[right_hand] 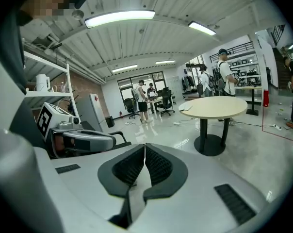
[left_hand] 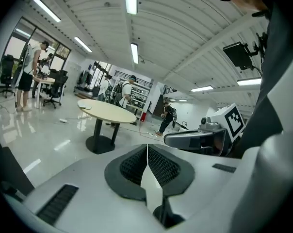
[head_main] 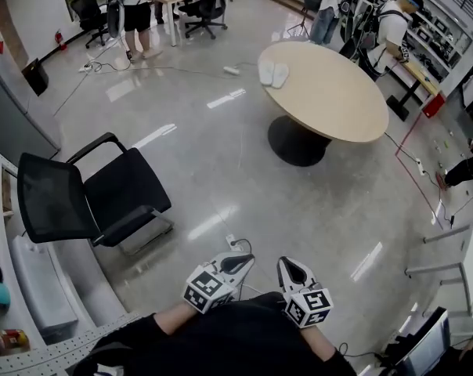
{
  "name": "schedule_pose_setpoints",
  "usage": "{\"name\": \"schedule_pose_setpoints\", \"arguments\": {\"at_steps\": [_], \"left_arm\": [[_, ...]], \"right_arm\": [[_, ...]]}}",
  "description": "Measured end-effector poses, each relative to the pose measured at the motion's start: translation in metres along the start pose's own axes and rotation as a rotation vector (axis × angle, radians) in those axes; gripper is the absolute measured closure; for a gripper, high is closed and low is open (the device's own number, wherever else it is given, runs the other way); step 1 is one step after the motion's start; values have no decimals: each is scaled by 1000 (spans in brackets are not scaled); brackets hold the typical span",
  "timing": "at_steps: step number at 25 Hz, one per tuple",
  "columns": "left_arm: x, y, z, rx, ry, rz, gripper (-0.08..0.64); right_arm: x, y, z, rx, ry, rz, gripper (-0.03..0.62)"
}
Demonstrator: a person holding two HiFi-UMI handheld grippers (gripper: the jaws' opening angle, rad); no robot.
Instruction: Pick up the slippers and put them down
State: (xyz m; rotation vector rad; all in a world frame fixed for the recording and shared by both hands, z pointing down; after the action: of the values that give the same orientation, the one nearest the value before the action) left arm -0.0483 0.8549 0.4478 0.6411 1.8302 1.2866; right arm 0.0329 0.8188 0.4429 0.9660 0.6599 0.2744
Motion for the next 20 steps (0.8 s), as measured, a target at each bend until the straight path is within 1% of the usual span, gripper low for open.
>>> {"name": "schedule_pose_setpoints", "arguments": {"at_steps": [4,10,13,17,20], "left_arm": [[4,4,-38,22,-23,8,535],[-9,5,-78,40,-29,-14,535],[-25,-3,-101,44,-61,-23,535],[-52,-19,-137,48,-146,-43,535],[-85,-32,-152,54,-171,-66,535]], "right_arm": [[-36,-6,0,7,27,-28,575],[-84,-18,7,2,-13,-59,575],[-105,-35,26,-4,-35,-50,575],[-137,-60,61,-36,-67,-46,575],[-155,-83,91,-45,-100,-50,575]]}}
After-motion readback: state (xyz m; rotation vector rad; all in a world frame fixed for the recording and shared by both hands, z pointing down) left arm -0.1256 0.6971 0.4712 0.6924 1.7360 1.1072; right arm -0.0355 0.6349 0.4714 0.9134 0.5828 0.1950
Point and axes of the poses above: the fingertips, and each gripper's own axes: x backward along the fingers, z to its right, y out of its underside, the point moved 1 cm from there along x, backward along the fingers, and after that the axes turned 11 degrees about -x, right-handed, at the moved point
